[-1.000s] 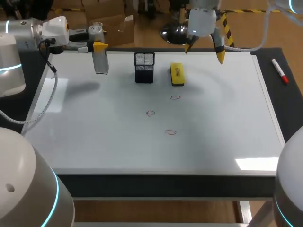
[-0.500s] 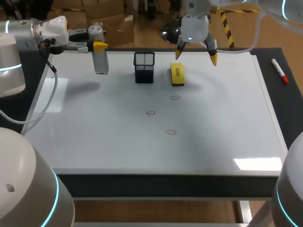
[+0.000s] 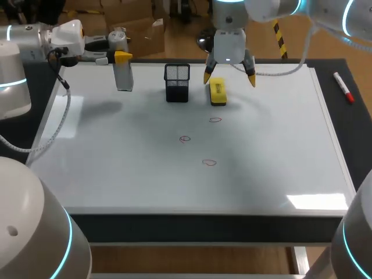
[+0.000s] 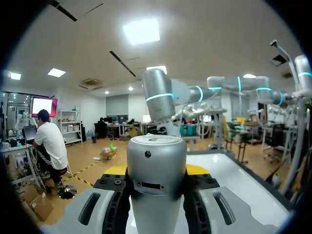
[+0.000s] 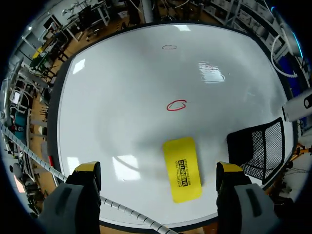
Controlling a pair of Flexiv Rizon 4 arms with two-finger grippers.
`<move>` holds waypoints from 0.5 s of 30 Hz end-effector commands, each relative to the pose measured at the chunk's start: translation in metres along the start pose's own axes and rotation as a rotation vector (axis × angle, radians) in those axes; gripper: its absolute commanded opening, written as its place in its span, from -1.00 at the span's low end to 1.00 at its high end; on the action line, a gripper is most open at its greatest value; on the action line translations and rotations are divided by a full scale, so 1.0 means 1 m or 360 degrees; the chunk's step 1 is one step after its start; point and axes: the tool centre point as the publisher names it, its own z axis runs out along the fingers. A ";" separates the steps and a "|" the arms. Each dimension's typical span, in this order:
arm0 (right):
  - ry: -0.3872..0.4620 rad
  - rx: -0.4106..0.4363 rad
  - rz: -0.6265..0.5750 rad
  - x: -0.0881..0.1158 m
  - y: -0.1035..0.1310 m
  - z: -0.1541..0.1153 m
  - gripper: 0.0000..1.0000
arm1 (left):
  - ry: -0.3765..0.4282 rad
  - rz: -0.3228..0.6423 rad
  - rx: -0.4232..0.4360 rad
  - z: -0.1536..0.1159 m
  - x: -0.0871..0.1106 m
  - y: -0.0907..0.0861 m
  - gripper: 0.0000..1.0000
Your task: Pick up the inspection probe, press it on each red-marked spot on the whiteboard one by one, put down the probe, pick up the eraser, and wipe off all the red marks.
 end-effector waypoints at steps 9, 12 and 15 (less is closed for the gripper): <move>-0.0036 0.0024 -0.0056 -0.009 -0.001 0.018 1.00 | -0.0003 0.0002 0.0000 0.000 0.001 -0.001 -1.00; -0.0055 0.0045 -0.0097 -0.012 -0.001 0.022 1.00 | -0.0003 0.0002 0.0000 0.000 0.001 -0.001 -1.00; -0.0083 0.0079 -0.0135 -0.014 -0.001 0.025 1.00 | -0.0003 0.0002 0.0000 0.000 0.001 -0.001 -1.00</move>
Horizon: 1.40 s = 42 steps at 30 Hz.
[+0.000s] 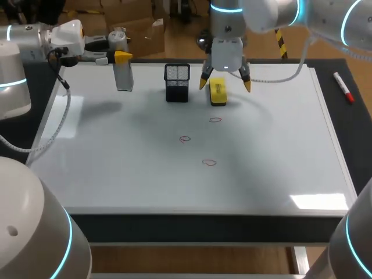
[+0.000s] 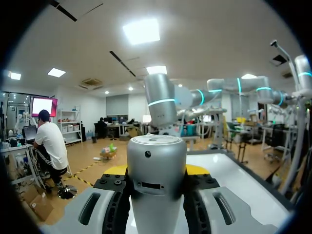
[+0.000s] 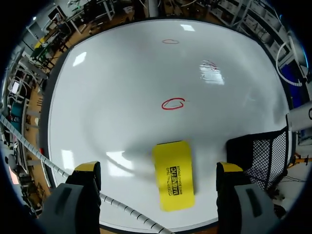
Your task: Pick up the inspection probe, press it on each red-marked spot on the whiteboard one by one, put down the probe, pick up the eraser, and wipe off all the red marks.
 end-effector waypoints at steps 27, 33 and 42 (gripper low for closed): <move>-0.0090 0.0153 -0.0197 -0.012 -0.012 0.009 1.00 | -0.0003 0.0002 0.0000 0.000 0.001 -0.001 -1.00; -0.0074 0.0139 -0.0214 -0.015 -0.014 0.010 0.64 | -0.0003 0.0002 0.0000 0.000 0.001 -0.001 -1.00; -0.0073 0.0141 -0.0170 -0.009 -0.014 0.009 -1.00 | -0.0003 0.0002 0.0000 0.000 0.001 -0.001 -1.00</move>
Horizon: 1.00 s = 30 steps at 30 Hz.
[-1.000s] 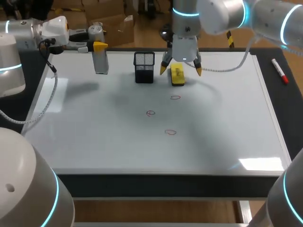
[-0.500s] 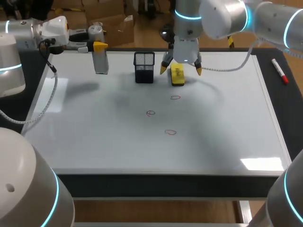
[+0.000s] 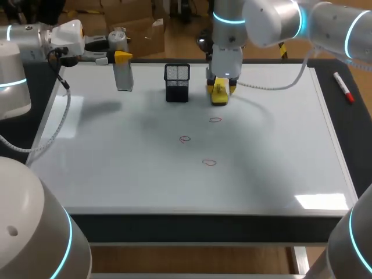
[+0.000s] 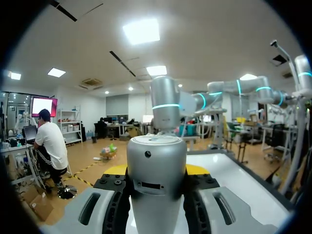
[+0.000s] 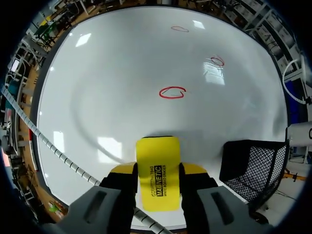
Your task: Pick up the inspection probe, press it on each red-marked spot on the whiteboard one by one, put down the probe, pick up the eraser, and wipe off all the red marks.
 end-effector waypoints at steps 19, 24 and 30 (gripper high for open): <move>0.0046 0.0177 0.0837 0.098 0.014 -0.066 -1.00 | -0.0003 0.0002 0.0000 0.000 0.001 -0.001 -1.00; 0.0025 0.0162 0.1006 0.123 0.026 -0.067 -1.00 | -0.0003 0.0002 0.0000 0.000 0.001 -0.001 -1.00; 0.0000 0.0122 0.1167 0.148 0.041 -0.063 -1.00 | -0.0003 0.0002 0.0000 0.000 0.001 -0.001 -1.00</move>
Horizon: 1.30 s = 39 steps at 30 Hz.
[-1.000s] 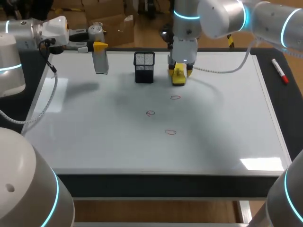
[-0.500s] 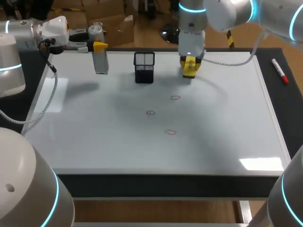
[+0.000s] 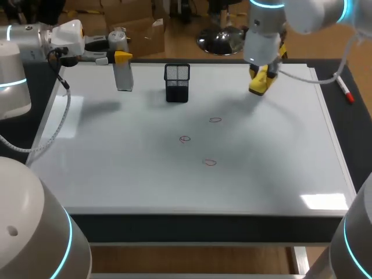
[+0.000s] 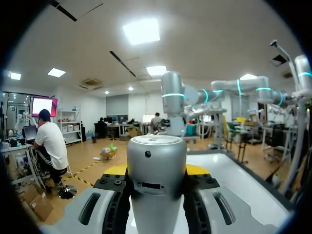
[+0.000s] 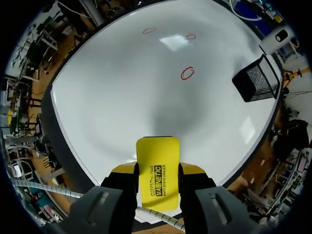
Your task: Pick up the inspection probe, press it on each red-marked spot on the whiteboard one by one, put down the probe, pick up the eraser, and wipe off all the red marks.
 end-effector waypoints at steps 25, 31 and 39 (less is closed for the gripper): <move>-0.0078 -0.0090 0.0222 0.060 -0.002 0.010 -1.00 | -0.0003 0.0002 0.0000 0.000 0.001 -0.001 -1.00; -0.0078 -0.0090 0.0222 0.060 -0.002 0.010 -1.00 | -0.0003 0.0002 0.0000 0.000 0.001 -0.001 -1.00; -0.0078 -0.0090 0.0222 0.060 -0.002 0.010 -1.00 | 0.0011 0.0008 -0.0002 0.003 0.008 -0.002 -1.00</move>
